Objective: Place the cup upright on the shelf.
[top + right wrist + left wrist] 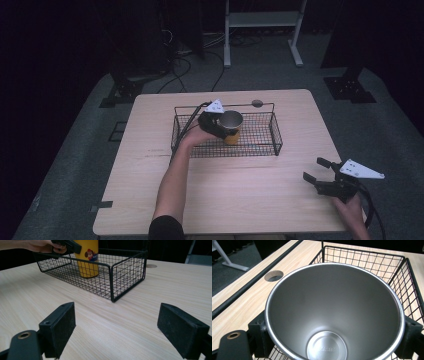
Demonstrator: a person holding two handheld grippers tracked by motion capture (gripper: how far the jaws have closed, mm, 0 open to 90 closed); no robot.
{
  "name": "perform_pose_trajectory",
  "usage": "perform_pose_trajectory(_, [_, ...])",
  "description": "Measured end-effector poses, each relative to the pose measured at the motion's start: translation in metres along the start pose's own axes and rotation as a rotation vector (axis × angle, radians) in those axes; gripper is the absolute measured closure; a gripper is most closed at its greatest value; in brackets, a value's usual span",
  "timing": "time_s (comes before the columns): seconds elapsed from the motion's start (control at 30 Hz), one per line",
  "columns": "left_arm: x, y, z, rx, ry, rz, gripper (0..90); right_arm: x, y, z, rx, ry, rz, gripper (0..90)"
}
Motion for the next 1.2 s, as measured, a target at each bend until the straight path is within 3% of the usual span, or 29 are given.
perform_pose_trajectory(0.6, [0.003, -0.002, 0.000, 0.013, -0.006, -0.007, 6.5, 0.000, 0.000, 0.000, 0.001, 0.000, 0.001, 14.0])
perform_pose_trajectory(1.2, [0.018, -0.010, 0.000, 0.047, 0.009, -0.058, 2.0, 0.000, -0.001, 0.000, 0.006, 0.005, -0.002, 13.6])
Point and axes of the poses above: each handheld gripper's, and its own axes: y roughly forward along the jaws, x roughly out of its top, z roughly to its left, the point moved 8 cm from there along y, roughly forward along the jaws, and after that the axes turned 8 degrees about -z, right-handed, at the moved point
